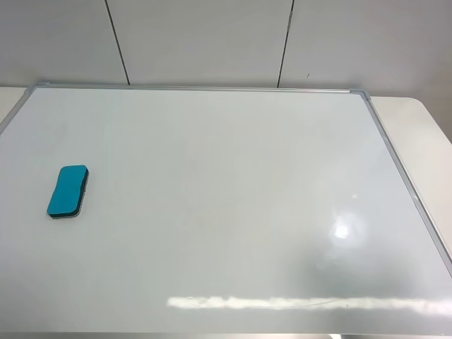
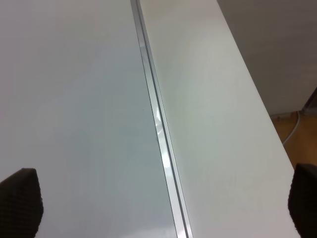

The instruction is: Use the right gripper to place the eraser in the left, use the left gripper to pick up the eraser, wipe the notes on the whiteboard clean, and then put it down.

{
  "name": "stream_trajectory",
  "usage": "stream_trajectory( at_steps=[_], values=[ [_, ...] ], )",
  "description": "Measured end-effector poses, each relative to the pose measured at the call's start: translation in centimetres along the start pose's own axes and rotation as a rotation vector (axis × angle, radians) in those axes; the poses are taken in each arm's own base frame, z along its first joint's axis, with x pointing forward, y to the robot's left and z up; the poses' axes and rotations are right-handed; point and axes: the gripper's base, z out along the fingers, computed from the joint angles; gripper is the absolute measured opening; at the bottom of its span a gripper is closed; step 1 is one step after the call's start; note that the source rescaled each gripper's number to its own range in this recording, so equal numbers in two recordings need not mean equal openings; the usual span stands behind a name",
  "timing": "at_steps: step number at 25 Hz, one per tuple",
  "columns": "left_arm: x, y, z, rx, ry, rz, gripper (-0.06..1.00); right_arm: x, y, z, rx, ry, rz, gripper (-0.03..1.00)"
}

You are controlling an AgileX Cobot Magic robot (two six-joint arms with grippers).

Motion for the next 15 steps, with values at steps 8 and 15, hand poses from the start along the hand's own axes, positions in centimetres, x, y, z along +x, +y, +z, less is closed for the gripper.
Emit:
stream_trajectory(
  at_steps=[8,15],
  values=[
    [3.5,-0.1,-0.7,0.023,-0.145,-0.017,1.0,0.0,0.0,0.0,0.0,0.0,0.0,1.0],
    [3.7,-0.1,-0.9,0.029,-0.16,-0.017,1.0,0.0,0.0,0.0,0.0,0.0,0.0,1.0]
  ],
)
